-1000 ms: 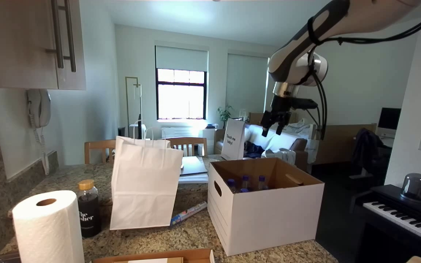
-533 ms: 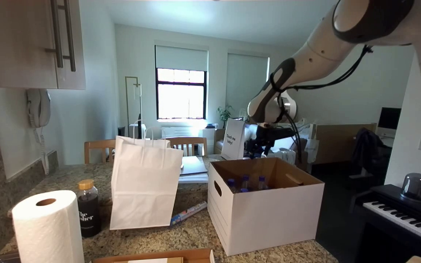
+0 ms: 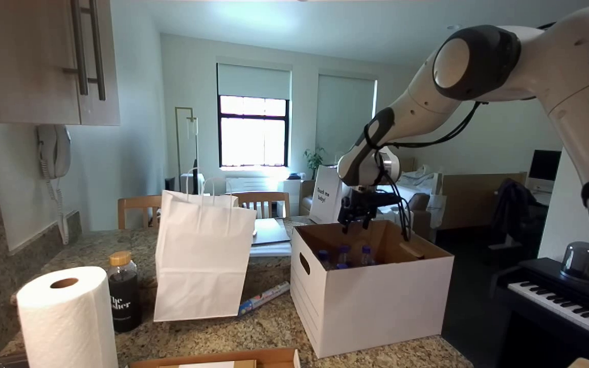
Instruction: Remove three bottles from the box and put them on the counter
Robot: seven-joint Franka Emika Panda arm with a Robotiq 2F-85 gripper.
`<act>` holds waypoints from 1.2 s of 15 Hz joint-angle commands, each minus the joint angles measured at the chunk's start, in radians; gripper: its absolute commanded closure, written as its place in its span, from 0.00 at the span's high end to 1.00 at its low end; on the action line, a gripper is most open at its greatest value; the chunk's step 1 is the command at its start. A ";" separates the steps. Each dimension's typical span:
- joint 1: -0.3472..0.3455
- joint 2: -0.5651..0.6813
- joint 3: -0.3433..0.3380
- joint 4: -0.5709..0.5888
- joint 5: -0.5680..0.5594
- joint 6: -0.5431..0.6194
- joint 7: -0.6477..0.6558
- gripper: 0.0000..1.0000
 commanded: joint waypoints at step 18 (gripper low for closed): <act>-0.055 0.084 0.015 -0.017 -0.028 0.075 0.169 1.00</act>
